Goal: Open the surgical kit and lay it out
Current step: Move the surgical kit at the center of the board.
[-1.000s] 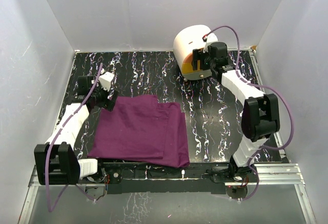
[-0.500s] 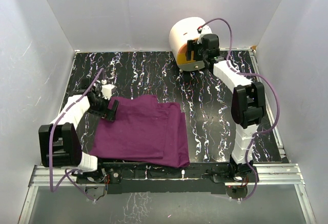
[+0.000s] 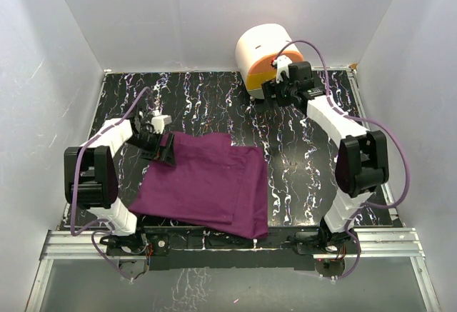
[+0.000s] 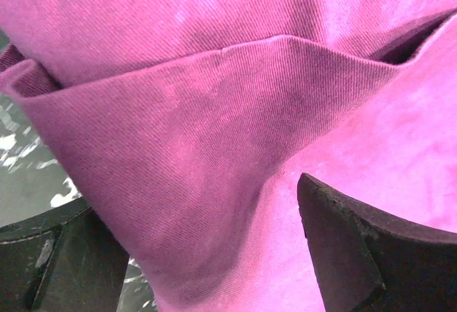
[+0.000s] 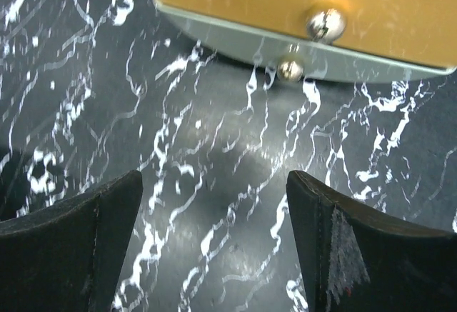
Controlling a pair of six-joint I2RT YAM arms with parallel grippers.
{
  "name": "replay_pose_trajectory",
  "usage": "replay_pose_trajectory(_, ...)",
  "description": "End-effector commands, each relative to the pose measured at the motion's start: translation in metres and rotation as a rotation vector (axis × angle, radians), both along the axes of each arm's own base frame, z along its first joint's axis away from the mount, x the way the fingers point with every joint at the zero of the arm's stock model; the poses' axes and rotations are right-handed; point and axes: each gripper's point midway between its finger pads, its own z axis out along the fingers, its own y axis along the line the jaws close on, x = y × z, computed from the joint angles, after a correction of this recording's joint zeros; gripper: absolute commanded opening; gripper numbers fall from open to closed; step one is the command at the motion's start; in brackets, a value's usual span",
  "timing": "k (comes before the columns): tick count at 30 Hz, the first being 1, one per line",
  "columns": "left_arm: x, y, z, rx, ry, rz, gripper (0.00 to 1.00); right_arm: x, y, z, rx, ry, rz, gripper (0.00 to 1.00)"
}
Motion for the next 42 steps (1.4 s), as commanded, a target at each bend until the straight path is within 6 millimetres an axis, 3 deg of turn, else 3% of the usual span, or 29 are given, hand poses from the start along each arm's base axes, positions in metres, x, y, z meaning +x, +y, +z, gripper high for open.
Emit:
replay_pose_trajectory(1,-0.013,-0.067,0.03,-0.24,0.099,-0.056,0.84,-0.032,-0.009,0.018,-0.091,-0.017,0.113,0.81)
replay_pose_trajectory(7,-0.024,-0.115,0.028,-0.281,0.172,-0.094,0.86,-0.08,-0.003,-0.013,-0.119,0.163,0.289,0.82)
replay_pose_trajectory(10,-0.031,-0.13,0.031,-0.302,0.195,-0.129,0.85,-0.1,-0.002,-0.025,-0.126,0.236,0.357,0.81)
replay_pose_trajectory(17,-0.044,-0.131,0.047,-0.324,0.187,-0.235,0.79,-0.101,-0.006,-0.039,-0.153,0.272,0.357,0.81)
replay_pose_trajectory(21,-0.022,-0.119,0.057,-0.23,0.043,-0.308,0.79,-0.097,-0.006,-0.042,-0.151,0.284,0.351,0.81)
replay_pose_trajectory(24,0.018,-0.105,0.062,-0.133,-0.107,-0.259,0.8,-0.099,-0.004,-0.041,-0.151,0.286,0.373,0.8)
replay_pose_trajectory(25,0.033,-0.1,0.063,-0.101,-0.142,-0.213,0.81,-0.102,-0.002,-0.051,-0.145,0.32,0.396,0.8)
replay_pose_trajectory(29,0.08,-0.096,0.064,-0.041,-0.249,-0.113,0.84,-0.121,0.012,-0.055,-0.102,0.387,0.52,0.8)
replay_pose_trajectory(34,0.087,-0.11,0.058,-0.112,-0.22,-0.124,0.85,-0.153,0.011,-0.049,-0.094,0.445,0.607,0.9)
replay_pose_trajectory(42,0.084,-0.111,0.051,-0.128,-0.249,-0.14,0.87,-0.188,0.007,-0.032,-0.08,0.383,0.634,0.91)
